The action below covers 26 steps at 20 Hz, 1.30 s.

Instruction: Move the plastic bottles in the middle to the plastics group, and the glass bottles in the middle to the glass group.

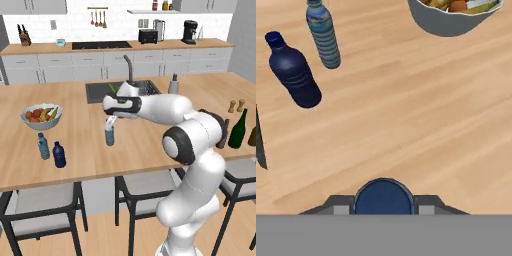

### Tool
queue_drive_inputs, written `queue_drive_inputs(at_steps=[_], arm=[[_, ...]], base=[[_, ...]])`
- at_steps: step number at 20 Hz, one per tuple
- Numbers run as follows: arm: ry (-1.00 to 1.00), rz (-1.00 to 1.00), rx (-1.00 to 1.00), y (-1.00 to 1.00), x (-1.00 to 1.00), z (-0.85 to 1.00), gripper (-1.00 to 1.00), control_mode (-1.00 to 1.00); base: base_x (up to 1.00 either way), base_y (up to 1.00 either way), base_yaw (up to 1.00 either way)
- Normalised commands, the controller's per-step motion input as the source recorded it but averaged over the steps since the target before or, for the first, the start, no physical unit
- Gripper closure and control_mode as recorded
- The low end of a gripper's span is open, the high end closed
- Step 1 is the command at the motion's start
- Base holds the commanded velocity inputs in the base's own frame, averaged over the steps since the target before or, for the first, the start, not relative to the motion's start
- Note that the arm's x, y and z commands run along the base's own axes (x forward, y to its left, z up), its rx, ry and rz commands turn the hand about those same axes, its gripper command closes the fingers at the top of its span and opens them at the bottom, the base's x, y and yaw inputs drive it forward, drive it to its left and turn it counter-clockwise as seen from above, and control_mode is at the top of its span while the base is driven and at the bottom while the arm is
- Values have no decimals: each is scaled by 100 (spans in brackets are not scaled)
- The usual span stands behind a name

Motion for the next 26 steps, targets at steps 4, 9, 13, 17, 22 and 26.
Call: queue_drive_inputs(at_steps=[4, 9, 13, 17, 22, 26], arm=[[0, 46, 10, 67, -2, 0, 100, -100], [0, 41, 9, 69, 0, 0, 100, -100], [0, 35, 0, 74, -5, 0, 100, -100], [0, 23, 0, 47, -24, 0, 100, -100], [-2, 11, 0, 18, -13, 0, 100, -100], [0, 11, 0, 22, -7, 0, 100, -100]], base=[[0, 0, 0], [0, 0, 0], [0, 0, 0], [0, 0, 0], [0, 0, 0], [0, 0, 0]])
